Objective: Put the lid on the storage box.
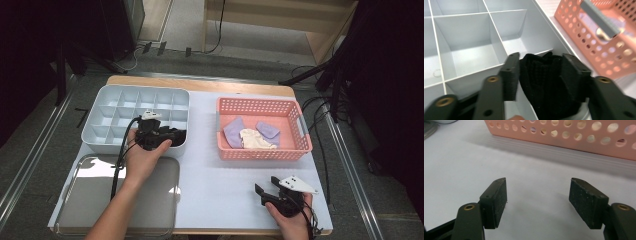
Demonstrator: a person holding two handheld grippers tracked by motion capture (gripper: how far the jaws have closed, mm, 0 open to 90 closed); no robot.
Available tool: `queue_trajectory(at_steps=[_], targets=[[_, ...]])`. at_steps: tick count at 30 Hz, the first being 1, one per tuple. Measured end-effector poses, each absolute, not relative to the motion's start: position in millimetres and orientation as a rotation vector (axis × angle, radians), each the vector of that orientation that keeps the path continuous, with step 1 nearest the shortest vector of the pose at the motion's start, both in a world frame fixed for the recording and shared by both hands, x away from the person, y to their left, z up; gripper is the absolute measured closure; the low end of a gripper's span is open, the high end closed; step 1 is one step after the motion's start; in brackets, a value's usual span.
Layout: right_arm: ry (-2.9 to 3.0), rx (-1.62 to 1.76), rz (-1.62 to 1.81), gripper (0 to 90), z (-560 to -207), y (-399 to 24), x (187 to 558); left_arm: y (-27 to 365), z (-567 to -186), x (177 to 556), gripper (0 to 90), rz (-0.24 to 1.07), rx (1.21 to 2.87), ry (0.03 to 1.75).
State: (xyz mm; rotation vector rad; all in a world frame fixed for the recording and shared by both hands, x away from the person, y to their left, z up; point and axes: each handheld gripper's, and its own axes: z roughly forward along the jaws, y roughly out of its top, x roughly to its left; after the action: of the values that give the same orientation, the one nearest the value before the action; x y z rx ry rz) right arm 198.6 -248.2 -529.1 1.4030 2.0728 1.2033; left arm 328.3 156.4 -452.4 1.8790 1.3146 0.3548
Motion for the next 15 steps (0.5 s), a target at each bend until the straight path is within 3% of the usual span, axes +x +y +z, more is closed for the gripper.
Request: queue_trajectory(at_steps=[3,6,15], targets=[[2.069,1.407,1.203,30.7,-529.1,-248.4,198.5,155.1,-452.0,326.9,70.3,0.304,1.893,1.314],[2.071,1.404,1.205,30.7,-529.0,-248.2,198.3,151.1,-456.3,324.8,77.2,0.311,1.944,1.307],[2.075,1.405,1.199,30.7,-529.1,-247.8,198.3,149.0,-455.3,328.8,83.6,0.285,2.0,1.338]])
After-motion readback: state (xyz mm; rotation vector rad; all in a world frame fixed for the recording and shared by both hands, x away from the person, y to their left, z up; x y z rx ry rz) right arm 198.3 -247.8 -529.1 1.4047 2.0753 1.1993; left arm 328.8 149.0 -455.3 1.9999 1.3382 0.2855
